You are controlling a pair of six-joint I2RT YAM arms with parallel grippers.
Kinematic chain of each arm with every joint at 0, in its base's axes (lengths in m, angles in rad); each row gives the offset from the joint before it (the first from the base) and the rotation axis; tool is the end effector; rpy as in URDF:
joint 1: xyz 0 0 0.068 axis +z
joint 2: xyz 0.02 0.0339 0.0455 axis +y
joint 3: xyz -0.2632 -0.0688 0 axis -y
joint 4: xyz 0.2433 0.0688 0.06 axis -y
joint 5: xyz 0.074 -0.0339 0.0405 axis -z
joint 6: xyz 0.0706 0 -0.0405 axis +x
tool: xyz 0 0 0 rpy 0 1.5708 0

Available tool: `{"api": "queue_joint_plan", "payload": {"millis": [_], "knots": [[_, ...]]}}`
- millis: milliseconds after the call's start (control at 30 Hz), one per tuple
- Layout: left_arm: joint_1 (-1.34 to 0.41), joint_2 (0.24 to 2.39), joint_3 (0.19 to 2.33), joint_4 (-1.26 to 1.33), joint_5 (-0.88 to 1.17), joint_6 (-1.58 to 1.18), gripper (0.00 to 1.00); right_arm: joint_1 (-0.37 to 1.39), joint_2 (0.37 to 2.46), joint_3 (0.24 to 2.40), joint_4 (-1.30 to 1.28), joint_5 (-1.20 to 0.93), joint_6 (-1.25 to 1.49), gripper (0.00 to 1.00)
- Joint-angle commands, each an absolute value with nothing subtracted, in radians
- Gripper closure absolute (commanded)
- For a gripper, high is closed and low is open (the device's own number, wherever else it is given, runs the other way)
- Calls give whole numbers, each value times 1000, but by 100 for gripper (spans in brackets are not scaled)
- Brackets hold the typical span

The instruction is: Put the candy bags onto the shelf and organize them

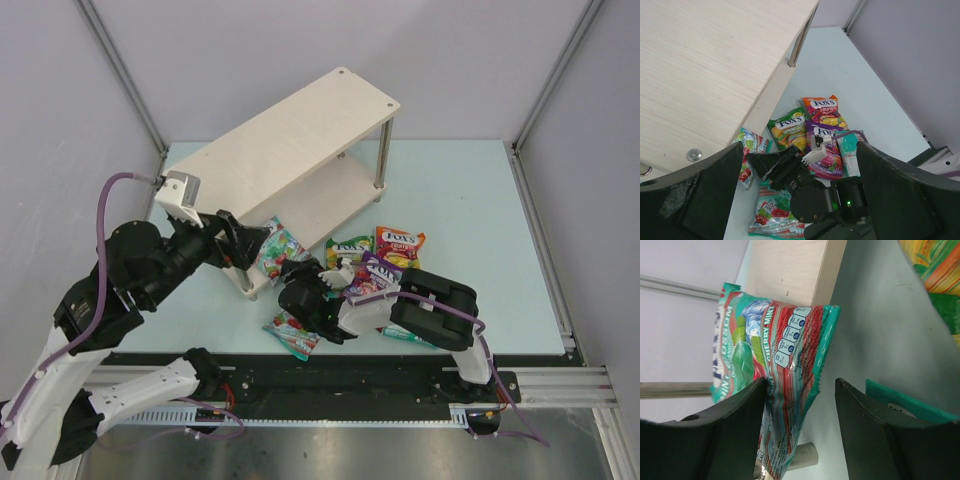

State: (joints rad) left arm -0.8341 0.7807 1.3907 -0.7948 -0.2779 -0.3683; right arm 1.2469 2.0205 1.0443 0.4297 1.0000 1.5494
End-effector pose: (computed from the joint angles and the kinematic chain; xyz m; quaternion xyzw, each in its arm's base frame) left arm 0.1068 -0.0889 0.4612 0.0898 0.7618 -0.2700 0.5820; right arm 0.1888 0.3757 0.1243 0.3475 0.7209 0.3519 0.4856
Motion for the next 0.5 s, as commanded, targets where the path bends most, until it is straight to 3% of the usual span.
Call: {"api": "queue_joint_plan", "payload": {"millis": [0, 467], "knots": [[-838, 775, 1387, -772, -282, -388, 2, 1252, 2023, 1025, 344, 993, 1529, 39], [-836, 767, 1388, -778, -285, -379, 2, 1261, 1987, 1022, 448, 1006, 1407, 39]]}}
